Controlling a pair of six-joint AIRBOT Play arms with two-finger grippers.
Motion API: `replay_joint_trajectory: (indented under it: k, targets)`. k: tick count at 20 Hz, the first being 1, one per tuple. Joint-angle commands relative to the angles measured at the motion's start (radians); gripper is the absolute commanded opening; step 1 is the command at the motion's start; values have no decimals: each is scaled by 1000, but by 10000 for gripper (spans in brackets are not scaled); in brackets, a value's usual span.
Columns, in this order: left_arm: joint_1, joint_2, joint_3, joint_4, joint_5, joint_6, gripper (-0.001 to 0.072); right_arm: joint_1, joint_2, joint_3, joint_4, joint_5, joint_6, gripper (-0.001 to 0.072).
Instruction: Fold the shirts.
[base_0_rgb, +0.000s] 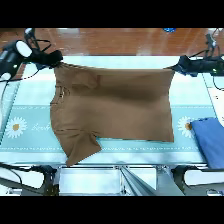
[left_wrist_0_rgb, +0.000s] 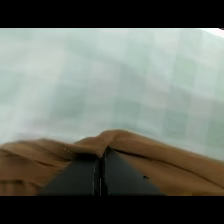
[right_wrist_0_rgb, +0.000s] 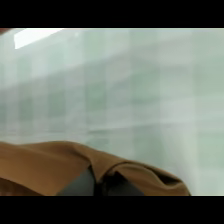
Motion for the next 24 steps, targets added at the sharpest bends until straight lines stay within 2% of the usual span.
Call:
replay_joint_trajectory:
  k: [1,4,6,8,9,11,16,24]
  targets:
    - [1,-158,163,-71,-161,-10,17,9,-169,131,11,1,57,23]
    - [34,-133,169,-72,-269,102,17,-16,-153,132,11,80,43,23]
    - [63,-99,169,-76,-399,181,17,-50,-129,132,5,208,11,23]
    - [79,-81,167,-75,-553,255,17,-73,-111,132,-80,364,2,22]
    - [79,-79,160,-75,-605,257,17,-72,-110,129,-144,425,3,23]
    - [62,-75,111,-78,-625,257,16,-68,-109,82,-215,483,6,23]
    - [43,-74,-88,-75,-656,293,16,-68,-109,-77,-209,469,3,23]
    - [115,-72,-103,-75,-700,296,17,-68,-109,-121,-240,464,4,23]
